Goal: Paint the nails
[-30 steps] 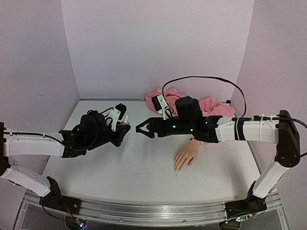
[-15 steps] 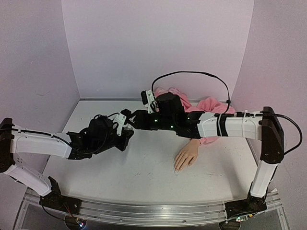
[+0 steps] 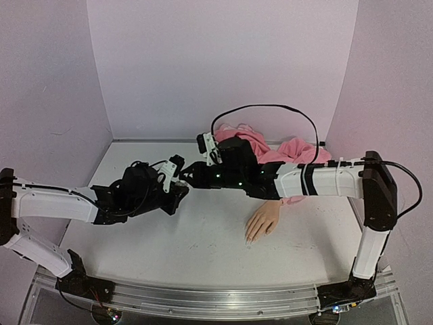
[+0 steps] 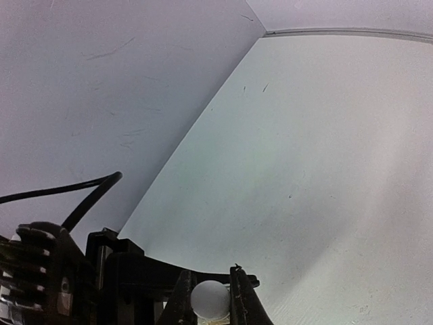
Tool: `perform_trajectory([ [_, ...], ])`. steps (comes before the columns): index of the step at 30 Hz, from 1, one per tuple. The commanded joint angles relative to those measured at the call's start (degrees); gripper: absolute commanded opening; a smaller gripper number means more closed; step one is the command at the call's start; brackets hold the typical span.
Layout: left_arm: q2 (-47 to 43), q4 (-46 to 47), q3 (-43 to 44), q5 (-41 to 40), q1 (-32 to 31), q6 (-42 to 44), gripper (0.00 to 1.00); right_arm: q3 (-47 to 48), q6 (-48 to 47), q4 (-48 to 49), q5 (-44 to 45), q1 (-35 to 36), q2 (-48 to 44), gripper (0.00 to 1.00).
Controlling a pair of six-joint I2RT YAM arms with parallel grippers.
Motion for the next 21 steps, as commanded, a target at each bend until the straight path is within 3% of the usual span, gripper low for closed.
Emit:
perform_trajectory([
  [1,-6.8,5.2,0.2,23.9,1.9,1.8,0.0,-5.9,-2.2,13.5,-12.5,-3.5,-3.5,0.0],
  [4,-7.8,9.5,0.0,59.4,8.7,0.7,0.0,-13.8,-7.3,35.3,-43.6,-6.4,-5.6,0.0],
  [6,-6.8,13.9,1.2,80.5,11.1,-3.3,0.0,-17.2,-0.8,55.1,-64.6,-6.2,-5.5,0.0],
  [7,-6.4,14.0,2.1,86.0,11.2,-3.6,0.0,-18.3,4.8,62.4,-68.9,-6.2,-5.4,0.0],
  [9,-5.9,14.0,3.1,89.7,11.4,-3.8,0.0,-18.7,7.1,64.3,-71.5,-6.2,-5.8,0.0],
  [13,-5.2,14.1,3.0,80.1,11.8,-3.4,0.0,-22.1,6.3,64.0,-64.4,-8.3,-7.4,0.0],
  [16,-5.5,13.7,0.9,63.6,11.7,-1.6,0.0,-25.1,4.8,60.5,-55.3,-11.0,-9.8,0.03],
  [18,-6.6,11.8,-0.7,49.7,10.9,0.6,0.0,-25.6,2.3,51.4,-47.5,-12.5,-11.6,0.3],
  [21,-7.9,9.1,-2.4,32.2,7.7,5.8,0.0,-21.7,-7.7,26.4,-32.5,-12.7,-14.5,0.61],
])
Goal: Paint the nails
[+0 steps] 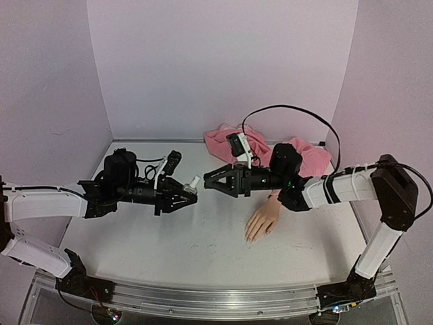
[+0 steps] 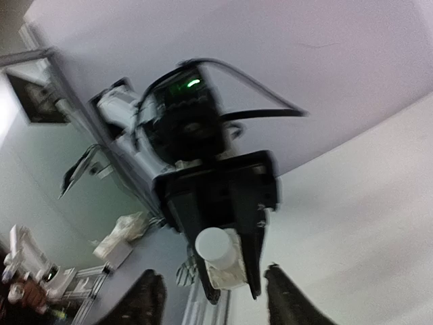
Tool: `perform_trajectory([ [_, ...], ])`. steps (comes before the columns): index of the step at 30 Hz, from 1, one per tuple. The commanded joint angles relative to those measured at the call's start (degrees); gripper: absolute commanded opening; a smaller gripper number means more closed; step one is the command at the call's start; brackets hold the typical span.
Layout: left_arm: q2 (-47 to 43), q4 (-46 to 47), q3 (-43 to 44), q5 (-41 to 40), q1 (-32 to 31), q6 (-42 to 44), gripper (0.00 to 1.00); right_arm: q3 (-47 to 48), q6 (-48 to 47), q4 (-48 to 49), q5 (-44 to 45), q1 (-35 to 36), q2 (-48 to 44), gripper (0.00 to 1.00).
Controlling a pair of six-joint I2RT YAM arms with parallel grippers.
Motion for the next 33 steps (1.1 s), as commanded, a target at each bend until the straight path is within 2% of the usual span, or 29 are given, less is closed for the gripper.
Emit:
perform_trajectory([
  [1,-3.6,1.0,-1.5,-29.2,-2.8,11.1,0.0,4.6,-8.2,-25.7,17.9,-2.7,-7.3,0.69],
  [3,-3.8,-0.4,-1.3,-35.8,-5.1,13.1,0.0,6.3,-8.8,-30.6,21.0,-2.7,-7.5,0.76],
  [7,-1.9,-0.4,-0.4,-41.9,-5.8,12.4,0.0,8.7,-6.1,-33.2,22.5,-2.3,-7.2,0.86],
  [10,0.3,-0.3,0.8,-46.3,-6.7,12.0,0.0,11.1,-3.9,-37.7,28.0,-0.9,-6.8,0.87],
  [18,3.3,-0.3,3.4,-49.8,-7.5,11.3,0.0,18.2,1.2,-38.6,35.3,5.5,-0.4,0.83],
  [22,2.8,-0.3,3.4,-49.9,-7.7,10.6,0.0,21.1,2.8,-39.4,36.7,6.3,2.6,0.64],
  [26,1.8,-0.2,2.7,-49.9,-7.8,9.6,0.0,21.4,3.8,-39.1,38.8,7.0,2.8,0.54],
  [29,1.5,-0.3,2.6,-49.7,-7.8,9.6,0.0,22.2,3.2,-38.8,38.7,7.4,3.2,0.34],
  [33,1.4,-0.9,3.2,-49.5,-7.8,5.8,0.0,22.4,-0.9,-38.1,35.4,7.5,3.5,0.0],
])
